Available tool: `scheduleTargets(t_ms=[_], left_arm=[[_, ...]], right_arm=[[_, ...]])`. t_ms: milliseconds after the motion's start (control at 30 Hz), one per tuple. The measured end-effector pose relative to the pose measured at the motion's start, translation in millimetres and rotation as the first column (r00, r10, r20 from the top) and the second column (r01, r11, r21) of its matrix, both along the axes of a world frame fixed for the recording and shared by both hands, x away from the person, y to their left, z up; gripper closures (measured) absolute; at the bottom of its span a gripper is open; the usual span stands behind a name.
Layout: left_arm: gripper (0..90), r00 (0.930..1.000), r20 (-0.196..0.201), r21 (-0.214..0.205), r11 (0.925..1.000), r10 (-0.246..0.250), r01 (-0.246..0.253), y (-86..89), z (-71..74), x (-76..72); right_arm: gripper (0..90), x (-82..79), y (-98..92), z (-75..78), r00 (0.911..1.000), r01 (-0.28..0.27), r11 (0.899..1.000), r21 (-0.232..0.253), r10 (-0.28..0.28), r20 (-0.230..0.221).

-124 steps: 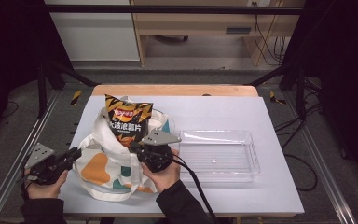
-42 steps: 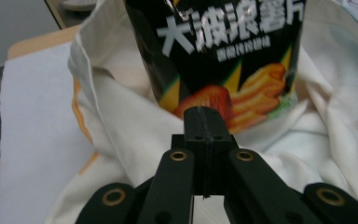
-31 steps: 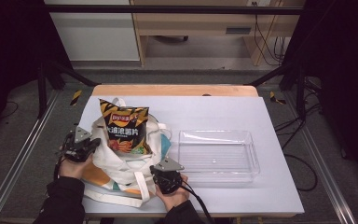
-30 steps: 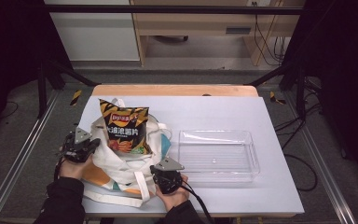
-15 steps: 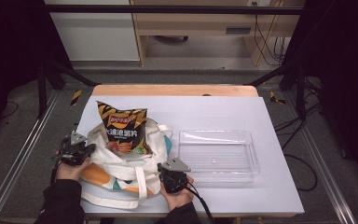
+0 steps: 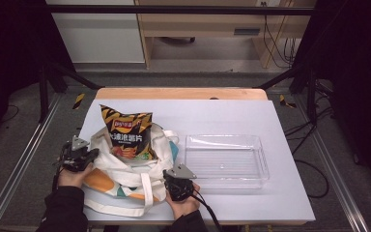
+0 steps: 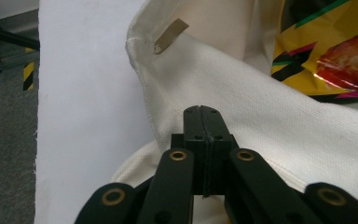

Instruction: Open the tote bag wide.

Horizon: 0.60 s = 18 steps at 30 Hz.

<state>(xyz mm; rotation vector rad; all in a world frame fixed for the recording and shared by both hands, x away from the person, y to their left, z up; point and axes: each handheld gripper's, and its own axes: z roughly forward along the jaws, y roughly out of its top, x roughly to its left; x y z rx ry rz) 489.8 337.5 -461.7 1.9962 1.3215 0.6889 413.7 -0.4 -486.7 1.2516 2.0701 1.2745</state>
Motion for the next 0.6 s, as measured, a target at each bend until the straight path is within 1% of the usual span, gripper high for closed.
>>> scheduleTargets(t_ms=[67,100,133,200,233,300,367,467,500,533,567,600], left_arm=[[84.5,0.9999,0.014,-0.025,0.9997,-0.001,0.001,0.7,4.1,-2.1],[82.8,0.9996,0.027,-0.032,0.9995,-0.003,0.004,0.6,6.8,-3.5],[81.2,0.9991,0.043,-0.04,0.9992,-0.004,0.005,1.0,10.0,-5.4],[78.8,0.9971,0.077,-0.079,0.9969,0.001,0.005,2.7,16.8,-10.0],[77.3,0.996,0.09,-0.087,0.9962,-0.002,0.01,4.1,21.2,-12.1],[74.8,0.9907,0.136,-0.122,0.9924,0.003,0.014,5.6,29.7,-17.1],[71.8,0.9856,0.169,-0.154,0.9878,0.003,0.023,7.1,38.1,-21.1],[68.1,0.9794,0.202,-0.179,0.9832,0.005,0.032,8.6,48.9,-26.8],[66.6,0.9776,0.21,-0.178,0.9836,0.006,0.032,8.9,52.3,-28.4],[65.3,0.9749,0.222,-0.186,0.9818,0.007,0.036,8.7,54.9,-29.6],[63.8,0.9729,0.231,-0.198,0.9793,0.005,0.042,8.6,58.5,-31.3],[62.0,0.9712,0.238,-0.201,0.9786,0.004,0.045,8.3,60.5,-32.1]], right_arm=[[84.3,-2.2,-1.1,1.6,0.9999,-0.01,1.0,0.029,0.01,0.011],[83.4,-3.6,-1.3,3.1,0.9996,-0.014,0.999,0.033,0.013,0.026],[82.5,-5.1,-1.0,5.0,0.9994,-0.016,0.999,0.036,0.015,0.031],[80.1,-8.2,-0.7,10.0,0.998,-0.03,0.998,0.052,0.027,0.057],[78.9,-9.8,-0.4,13.2,0.9972,-0.032,0.998,0.058,0.028,0.069],[75.9,-11.6,-0.3,20.9,0.9955,-0.042,0.997,0.071,0.036,0.088],[74.5,-13.4,0.1,29.5,0.993,-0.056,0.995,0.083,0.047,0.109],[72.2,-13.6,1.0,42.1,0.988,-0.068,0.994,0.083,0.056,0.144],[71.3,-13.4,1.1,46.2,0.9867,-0.074,0.994,0.085,0.06,0.151],[70.2,-12.8,1.0,49.9,0.9847,-0.077,0.993,0.09,0.062,0.163],[68.6,-12.0,0.9,53.5,0.9832,-0.082,0.992,0.094,0.065,0.17],[66.6,-10.4,0.9,57.7,0.9818,-0.091,0.991,0.095,0.073,0.175]])
